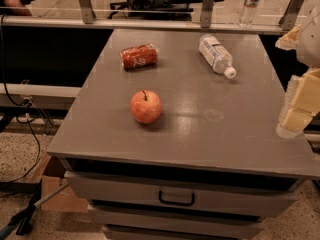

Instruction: Move blue plastic bottle near apple

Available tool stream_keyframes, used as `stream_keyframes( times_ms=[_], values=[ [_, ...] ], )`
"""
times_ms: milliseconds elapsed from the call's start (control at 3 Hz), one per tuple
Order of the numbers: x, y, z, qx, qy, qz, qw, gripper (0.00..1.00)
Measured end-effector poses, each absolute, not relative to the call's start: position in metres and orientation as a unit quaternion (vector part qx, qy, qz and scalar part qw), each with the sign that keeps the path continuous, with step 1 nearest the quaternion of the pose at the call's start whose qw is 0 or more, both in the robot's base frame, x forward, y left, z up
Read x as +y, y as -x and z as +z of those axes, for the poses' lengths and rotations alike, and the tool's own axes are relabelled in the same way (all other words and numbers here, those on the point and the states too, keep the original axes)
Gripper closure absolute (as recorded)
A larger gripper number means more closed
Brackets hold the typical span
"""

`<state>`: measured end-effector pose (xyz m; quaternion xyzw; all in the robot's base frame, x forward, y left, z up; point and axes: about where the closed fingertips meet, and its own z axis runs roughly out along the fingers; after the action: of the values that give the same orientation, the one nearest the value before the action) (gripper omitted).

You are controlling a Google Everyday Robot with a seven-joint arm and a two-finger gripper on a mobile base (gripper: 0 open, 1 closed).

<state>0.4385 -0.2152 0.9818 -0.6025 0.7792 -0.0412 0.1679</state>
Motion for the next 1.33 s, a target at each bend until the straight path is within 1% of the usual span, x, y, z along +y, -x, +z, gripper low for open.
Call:
stream_keyframes(
  times_ms=[333, 667, 1000, 1333],
  values=[
    [-0.215, -0.438, 0.982, 0.779, 0.602, -0.041, 0.168, 0.00],
    [-0.224, -0.445, 0.980, 0.797, 0.565, -0.020, 0.213, 0.00],
    [-0.250, -0.466, 0.959, 0.827, 0.470, 0.035, 0.306, 0.00],
    [-0.261, -0.491, 0.953, 0.822, 0.423, 0.062, 0.377, 0.00]
  ],
)
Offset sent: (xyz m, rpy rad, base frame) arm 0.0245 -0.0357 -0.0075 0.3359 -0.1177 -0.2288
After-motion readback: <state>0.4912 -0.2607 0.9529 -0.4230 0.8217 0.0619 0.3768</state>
